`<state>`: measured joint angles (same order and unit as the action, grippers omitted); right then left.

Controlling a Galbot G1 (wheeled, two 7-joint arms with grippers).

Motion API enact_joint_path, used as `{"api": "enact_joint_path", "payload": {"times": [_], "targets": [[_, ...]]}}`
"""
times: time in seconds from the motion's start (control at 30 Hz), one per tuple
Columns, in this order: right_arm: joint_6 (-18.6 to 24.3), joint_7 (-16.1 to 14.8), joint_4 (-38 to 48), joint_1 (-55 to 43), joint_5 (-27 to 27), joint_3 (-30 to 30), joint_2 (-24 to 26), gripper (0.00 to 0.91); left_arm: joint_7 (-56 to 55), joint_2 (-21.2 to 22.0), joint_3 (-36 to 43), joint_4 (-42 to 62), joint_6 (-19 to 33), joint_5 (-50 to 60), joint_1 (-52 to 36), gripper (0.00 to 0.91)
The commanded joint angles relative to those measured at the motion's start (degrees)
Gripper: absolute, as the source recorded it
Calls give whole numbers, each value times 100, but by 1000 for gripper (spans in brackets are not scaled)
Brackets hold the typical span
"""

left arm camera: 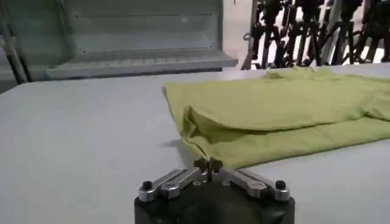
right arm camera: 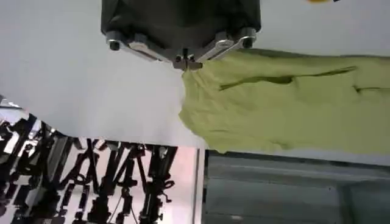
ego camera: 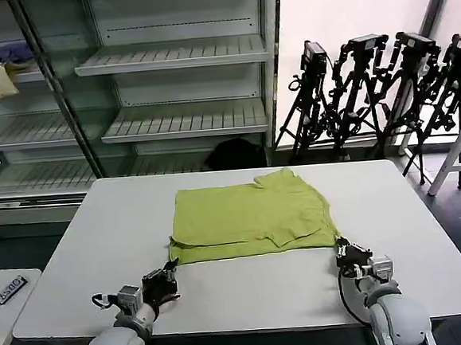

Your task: Fold and organize the clothes.

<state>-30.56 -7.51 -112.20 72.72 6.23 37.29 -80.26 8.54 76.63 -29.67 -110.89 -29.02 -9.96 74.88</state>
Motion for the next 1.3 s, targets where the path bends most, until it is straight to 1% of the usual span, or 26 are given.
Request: {"api": "enact_joint_path", "payload": {"times": [0.03, 0.07, 0.17, 0.23, 0.27, 0.37, 0.5, 0.63, 0.77, 0.9, 1.1, 1.17, 1.2, 1.23, 1.27, 1.3], "targets": [[-257, 129, -904, 541, 660, 37, 19, 0, 80, -110, -343, -787, 36, -327, 485, 0], [-258, 132, -1113, 692, 660, 24, 26, 0, 87, -135, -403, -957, 2, -353, 607, 0], [-263, 256, -1572, 1201, 634, -44, 36, 0, 264, -155, -730, -1411, -65, -359, 920, 0], [-261, 358, -1782, 1525, 590, -104, 50, 0, 331, -241, -886, -1612, -57, -436, 1131, 0], [-261, 388, -1830, 1611, 590, -122, 38, 0, 359, -285, -958, -1674, -51, -448, 1217, 0], [-258, 602, -2019, 2008, 564, -229, -2, 0, 392, -351, -1099, -1737, 2, -416, 1443, 0], [-252, 825, -2044, 2313, 438, -415, -77, 0, 441, -409, -1274, -1675, 217, -375, 1727, 0], [-256, 890, -2018, 2369, 408, -518, -181, 0, 436, -411, -1360, -1496, 332, -363, 1811, 0], [-261, 861, -2104, 2525, 330, -568, -140, 0, 413, -383, -1425, -1386, 444, -299, 1943, 0], [-257, 871, -2198, 2677, 140, -699, -147, 0, 418, -356, -1532, -1379, 582, -300, 2243, 0], [-255, 828, -2091, 2536, -154, -830, -230, 0, 454, -386, -1505, -1398, 601, -163, 2268, 0], [-254, 851, -2087, 2527, -165, -851, -233, 0, 462, -381, -1468, -1441, 654, -73, 2308, 0], [-250, 847, -2091, 2526, -167, -844, -244, 756, 443, -355, -1444, -1474, 669, 2, 2345, 10], [-251, 858, -2116, 2525, -156, -844, -249, 907, 433, -332, -1429, -1510, 683, 56, 2365, 695], [-251, 865, -2142, 2526, -154, -831, -265, 907, 424, -321, -1414, -1532, 723, 102, 2379, 907], [-250, 862, -2170, 2522, -159, -816, -278, 907, 398, -312, -1399, -1562, 752, 167, 2393, 907]]}}
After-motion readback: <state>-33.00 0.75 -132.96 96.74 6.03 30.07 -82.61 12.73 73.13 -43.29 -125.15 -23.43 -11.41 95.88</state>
